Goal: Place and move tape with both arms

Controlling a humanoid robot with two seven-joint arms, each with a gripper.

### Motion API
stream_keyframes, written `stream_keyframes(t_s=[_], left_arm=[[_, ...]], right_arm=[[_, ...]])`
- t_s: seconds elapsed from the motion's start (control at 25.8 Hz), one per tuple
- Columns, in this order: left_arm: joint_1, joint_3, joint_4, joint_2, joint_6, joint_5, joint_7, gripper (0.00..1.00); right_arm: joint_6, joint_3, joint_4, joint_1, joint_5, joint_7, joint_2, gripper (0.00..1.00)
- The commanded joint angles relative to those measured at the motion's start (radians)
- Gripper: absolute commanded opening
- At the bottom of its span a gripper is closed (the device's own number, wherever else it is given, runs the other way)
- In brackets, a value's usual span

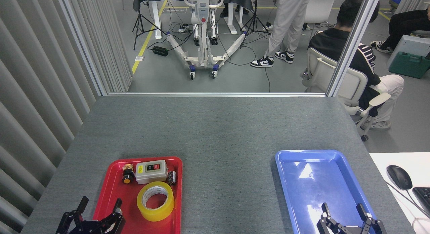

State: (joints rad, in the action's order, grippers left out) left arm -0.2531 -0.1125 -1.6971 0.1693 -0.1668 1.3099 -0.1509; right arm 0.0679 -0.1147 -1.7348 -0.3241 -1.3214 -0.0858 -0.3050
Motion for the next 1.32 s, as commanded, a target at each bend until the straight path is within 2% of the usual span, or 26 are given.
stream_keyframes(t_s=[0.0,0.27,1.28], left_arm=[[0.0,0.001,0.004,-0.002,0.003,0.0,0.001,1.0],[-0.003,-0.001,-0.012,-0.004,-0.017,0.0,-0.009,1.0],[-0.003,0.002,0.005,-0.013,-0.019,-0.032,0.005,1.0]], right_arm=[[-0.008,0.006,-0.019,-0.001,-0.001,-0.006,0.015,0.99],[-0.011,0.018,-0.057,-0.059,-0.001,-0.008,0.038,0.99],[-0.007,0.018,-0.057,-0.042,-0.001,-0.011,0.026,0.99]])
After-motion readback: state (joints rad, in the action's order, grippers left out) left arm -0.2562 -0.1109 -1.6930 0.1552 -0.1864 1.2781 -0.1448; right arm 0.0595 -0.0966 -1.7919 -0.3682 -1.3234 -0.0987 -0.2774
